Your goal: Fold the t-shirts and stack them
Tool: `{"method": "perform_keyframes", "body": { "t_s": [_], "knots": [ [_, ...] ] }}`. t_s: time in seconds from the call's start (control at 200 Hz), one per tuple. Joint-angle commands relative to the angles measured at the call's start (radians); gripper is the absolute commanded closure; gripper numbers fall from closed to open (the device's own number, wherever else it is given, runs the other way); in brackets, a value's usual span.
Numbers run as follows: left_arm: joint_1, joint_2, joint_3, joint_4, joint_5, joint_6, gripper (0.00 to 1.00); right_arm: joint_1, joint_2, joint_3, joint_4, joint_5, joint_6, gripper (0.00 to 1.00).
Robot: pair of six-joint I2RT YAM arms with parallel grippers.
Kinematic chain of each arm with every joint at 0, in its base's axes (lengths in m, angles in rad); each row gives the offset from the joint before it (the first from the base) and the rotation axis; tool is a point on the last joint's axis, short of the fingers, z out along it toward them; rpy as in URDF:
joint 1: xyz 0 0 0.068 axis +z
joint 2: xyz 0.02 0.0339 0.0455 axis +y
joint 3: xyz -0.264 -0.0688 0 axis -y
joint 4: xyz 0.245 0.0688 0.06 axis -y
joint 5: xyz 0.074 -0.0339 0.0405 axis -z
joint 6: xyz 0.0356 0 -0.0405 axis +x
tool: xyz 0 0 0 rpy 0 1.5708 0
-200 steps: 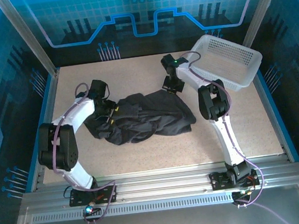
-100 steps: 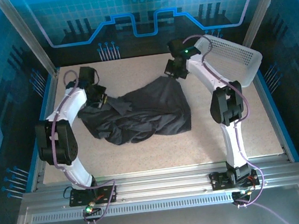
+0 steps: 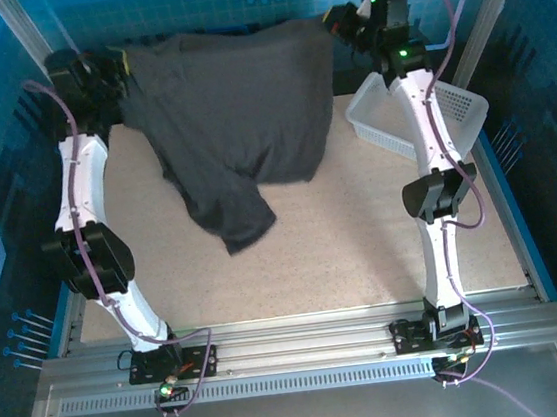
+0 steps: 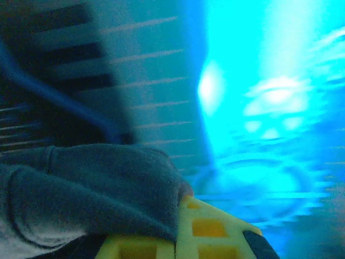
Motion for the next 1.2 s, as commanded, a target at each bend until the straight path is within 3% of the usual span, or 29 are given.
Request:
{"method": "perform_keyframes", "body": {
  "t_s": [0.0, 0.165, 0.225, 0.3, 0.385, 0.46, 0.525, 0.615, 0.655, 0.72, 0.755, 0.83, 0.96, 1.195],
  "knots": [
    [0.028, 0.001, 0.151, 0.252, 0.036, -0.127, 1.00, -0.047, -0.025, 0.056, 0.162, -0.061, 0.077, 1.00],
    [0.028, -0.073, 0.237, 0.217, 0.045, -0.110, 1.00, -0.085, -0.126, 0.035, 0.113, -0.077, 0.050, 1.00],
    [0.016, -0.159, 0.157, 0.162, 0.046, -0.100, 1.00, -0.088, -0.181, -0.010, 0.052, -0.065, 0.010, 1.00],
    [-0.018, -0.323, -0.065, 0.082, 0.012, -0.040, 1.00, -0.080, -0.282, -0.145, -0.014, -0.035, -0.059, 1.00],
    [-0.093, -0.564, -0.345, -0.204, -0.160, 0.034, 1.00, -0.052, -0.450, -0.434, -0.042, 0.049, -0.101, 1.00],
    [-0.178, -0.777, -0.619, -0.438, -0.326, 0.029, 1.00, -0.024, -0.616, -0.794, -0.012, 0.132, -0.091, 1.00],
    [-0.205, -0.930, -0.853, -0.577, -0.317, -0.037, 1.00, 0.007, -0.748, -1.072, -0.040, 0.234, -0.060, 1.00],
    [-0.253, -1.083, -1.117, -0.612, -0.263, -0.052, 1.00, 0.026, -0.882, -1.428, -0.016, 0.291, -0.015, 1.00],
    [-0.256, -1.112, -1.235, -0.583, -0.190, -0.066, 0.87, 0.027, -0.912, -1.560, 0.019, 0.276, -0.004, 0.99],
    [-0.255, -1.127, -1.401, -0.513, -0.073, -0.083, 0.58, 0.021, -0.903, -1.685, 0.009, 0.231, -0.007, 0.76],
    [-0.256, -1.124, -1.452, -0.512, -0.057, -0.089, 0.47, 0.016, -0.877, -1.710, -0.031, 0.209, -0.002, 0.67],
    [-0.256, -1.116, -1.466, -0.536, -0.073, -0.031, 0.39, 0.018, -0.820, -1.718, -0.098, 0.158, -0.033, 0.58],
    [-0.222, -1.081, -1.341, -0.653, -0.153, 0.099, 0.36, 0.055, -0.848, -1.712, -0.171, 0.221, -0.075, 0.50],
    [-0.042, -0.892, -1.083, -0.801, -0.220, 0.295, 0.39, 0.070, -0.886, -1.713, -0.194, 0.240, -0.121, 0.53]
  ]
}}
